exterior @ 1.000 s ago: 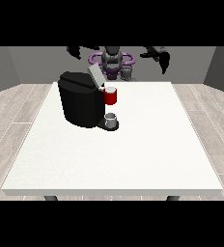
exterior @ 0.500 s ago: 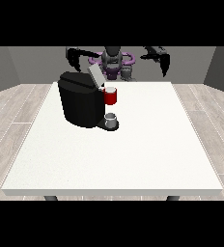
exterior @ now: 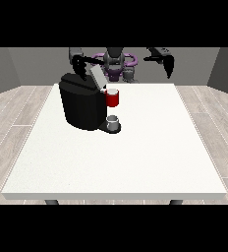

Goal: Insert the coffee pod into the coffee machine and close the lid

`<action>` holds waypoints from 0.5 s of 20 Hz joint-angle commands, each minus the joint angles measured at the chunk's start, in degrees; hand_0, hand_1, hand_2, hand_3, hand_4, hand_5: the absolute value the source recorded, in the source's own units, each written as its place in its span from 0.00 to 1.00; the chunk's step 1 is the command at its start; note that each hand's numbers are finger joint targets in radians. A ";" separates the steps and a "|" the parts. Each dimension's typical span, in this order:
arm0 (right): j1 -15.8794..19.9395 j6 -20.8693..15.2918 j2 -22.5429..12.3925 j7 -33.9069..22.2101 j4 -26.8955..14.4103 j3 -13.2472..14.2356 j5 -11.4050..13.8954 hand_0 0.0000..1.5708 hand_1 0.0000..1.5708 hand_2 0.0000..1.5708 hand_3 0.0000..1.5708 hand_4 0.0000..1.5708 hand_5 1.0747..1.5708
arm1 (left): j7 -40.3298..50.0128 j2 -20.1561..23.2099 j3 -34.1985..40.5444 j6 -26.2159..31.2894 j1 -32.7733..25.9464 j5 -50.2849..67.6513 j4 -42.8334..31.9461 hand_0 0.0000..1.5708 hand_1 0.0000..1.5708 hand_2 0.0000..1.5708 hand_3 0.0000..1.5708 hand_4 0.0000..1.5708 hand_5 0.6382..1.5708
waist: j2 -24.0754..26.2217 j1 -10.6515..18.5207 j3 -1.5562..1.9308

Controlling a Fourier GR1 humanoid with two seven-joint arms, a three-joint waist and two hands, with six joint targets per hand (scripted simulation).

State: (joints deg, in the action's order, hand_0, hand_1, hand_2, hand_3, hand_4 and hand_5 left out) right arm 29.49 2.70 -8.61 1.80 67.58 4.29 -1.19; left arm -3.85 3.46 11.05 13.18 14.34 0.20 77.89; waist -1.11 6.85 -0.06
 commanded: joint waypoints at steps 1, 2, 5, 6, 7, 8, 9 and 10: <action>2.88 1.04 -0.96 -1.46 -2.44 0.34 0.42 0.00 0.00 0.00 0.00 0.00 1.00 | 6.02 0.90 -0.06 -1.16 1.31 1.79 3.57 0.00 0.00 0.00 0.00 0.00 1.00 | 0.93 -0.04 0.07; 2.43 1.93 0.09 -1.99 -0.64 -1.06 0.53 0.00 0.00 0.00 0.00 0.00 1.00 | 0.90 1.57 0.35 -0.81 -1.23 1.31 0.80 0.00 0.00 0.00 0.00 0.08 1.00 | 0.63 -1.64 0.06; 3.58 1.74 -1.10 1.32 -5.24 1.21 0.75 0.00 0.00 0.00 0.00 0.00 1.00 | 3.65 2.10 -0.50 0.06 -0.66 2.60 3.65 0.00 0.00 0.00 0.00 0.00 1.00 | -0.77 -0.18 0.07; 7.32 -0.05 -0.40 1.17 -4.78 0.88 1.42 0.00 0.00 0.00 0.00 0.00 1.00 | -3.39 2.19 -0.30 0.24 -0.21 0.76 0.36 0.00 0.00 0.00 0.00 0.00 1.00 | -4.58 0.73 0.06; 6.71 3.05 -2.83 3.48 -7.25 3.13 -0.40 0.00 0.00 0.00 0.00 0.00 1.00 | 2.00 2.83 0.18 -0.78 2.71 2.03 2.63 0.00 0.00 0.00 0.00 0.00 1.00 | -4.65 0.33 0.08; 6.23 2.58 -1.67 3.30 -5.66 0.93 1.26 0.00 0.00 0.00 0.00 0.03 1.00 | 0.61 4.08 1.74 -1.11 3.05 2.21 -0.22 0.00 0.00 0.00 0.00 0.00 1.00 | -4.10 -1.33 0.06; 5.01 0.01 0.58 2.30 -6.69 0.26 2.08 0.00 0.00 0.00 0.00 0.00 1.00 | 2.47 2.99 -0.37 -0.69 -0.46 1.83 2.88 0.00 0.00 0.00 0.00 0.00 1.00 | -1.56 0.40 0.07; 7.88 0.23 -1.03 4.26 -8.56 1.90 1.91 0.00 0.00 0.00 0.00 0.00 1.00 | 0.72 1.57 -1.22 -0.29 0.93 2.45 3.37 0.00 0.00 0.00 0.00 0.00 1.00 | -4.79 2.17 0.07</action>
State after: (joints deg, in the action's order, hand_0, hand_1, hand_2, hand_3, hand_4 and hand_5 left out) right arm 34.84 3.78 -9.74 3.94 63.22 5.32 0.01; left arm -2.84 5.75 10.94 12.70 15.10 1.93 79.77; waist -3.49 6.98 -0.27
